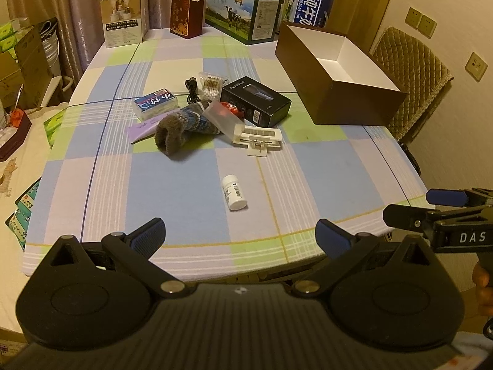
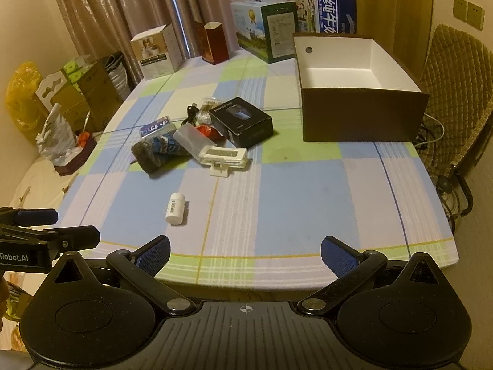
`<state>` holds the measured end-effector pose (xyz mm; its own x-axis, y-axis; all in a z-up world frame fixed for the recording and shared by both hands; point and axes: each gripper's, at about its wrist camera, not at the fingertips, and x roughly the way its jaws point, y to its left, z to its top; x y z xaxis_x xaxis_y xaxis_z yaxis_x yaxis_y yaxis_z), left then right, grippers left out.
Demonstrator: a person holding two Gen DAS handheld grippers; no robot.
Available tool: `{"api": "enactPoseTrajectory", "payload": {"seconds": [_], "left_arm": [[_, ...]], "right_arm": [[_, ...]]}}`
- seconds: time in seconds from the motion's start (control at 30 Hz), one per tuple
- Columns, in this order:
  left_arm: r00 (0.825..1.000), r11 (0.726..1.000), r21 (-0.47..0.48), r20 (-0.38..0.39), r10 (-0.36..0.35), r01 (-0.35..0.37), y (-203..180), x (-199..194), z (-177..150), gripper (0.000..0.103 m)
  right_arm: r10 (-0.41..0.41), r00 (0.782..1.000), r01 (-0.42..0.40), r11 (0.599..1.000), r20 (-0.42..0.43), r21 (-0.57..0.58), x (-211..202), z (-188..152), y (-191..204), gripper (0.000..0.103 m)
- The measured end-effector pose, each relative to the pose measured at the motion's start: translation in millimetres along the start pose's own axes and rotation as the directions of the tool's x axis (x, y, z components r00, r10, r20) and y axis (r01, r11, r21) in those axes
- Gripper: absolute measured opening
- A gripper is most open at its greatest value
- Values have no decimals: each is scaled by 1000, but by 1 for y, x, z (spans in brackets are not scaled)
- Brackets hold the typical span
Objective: Organize objects
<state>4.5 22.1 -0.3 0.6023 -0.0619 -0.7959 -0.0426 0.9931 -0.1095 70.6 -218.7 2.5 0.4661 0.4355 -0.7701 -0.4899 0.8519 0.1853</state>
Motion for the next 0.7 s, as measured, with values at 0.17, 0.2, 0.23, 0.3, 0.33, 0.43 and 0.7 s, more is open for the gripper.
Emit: {"api": "enactPoseTrajectory", "payload": {"seconds": [0.17, 0.2, 0.23, 0.3, 0.33, 0.43, 0.7], "left_arm": [[1000, 1000, -2, -2, 1, -1, 0, -1, 1, 102], [1000, 1000, -2, -3, 1, -1, 0, -1, 1, 102], [1000, 1000, -3, -2, 1, -1, 0, -1, 1, 102], [1000, 1000, -3, -2, 2, -2, 0, -1, 1, 102], [1000, 1000, -4, -2, 2, -2, 0, -1, 1, 102], [1000, 1000, -6, -3, 3, -3, 1, 0, 1, 102], [1000, 1000, -17, -4, 9, -9, 2, 3, 5, 102]], "right_arm": [[3, 1000, -3, 1000, -2, -1, 2, 2, 0, 101], [3, 1000, -3, 1000, -2, -1, 2, 2, 0, 101], [3, 1000, -3, 1000, -3, -1, 2, 3, 0, 101], [3, 1000, -3, 1000, -3, -1, 3, 3, 0, 101], [3, 1000, -3, 1000, -3, -1, 3, 3, 0, 101], [4, 1000, -4, 1000, -3, -2, 3, 3, 0, 101], [8, 1000, -8, 1000, -7, -7, 6, 6, 1, 101]]}}
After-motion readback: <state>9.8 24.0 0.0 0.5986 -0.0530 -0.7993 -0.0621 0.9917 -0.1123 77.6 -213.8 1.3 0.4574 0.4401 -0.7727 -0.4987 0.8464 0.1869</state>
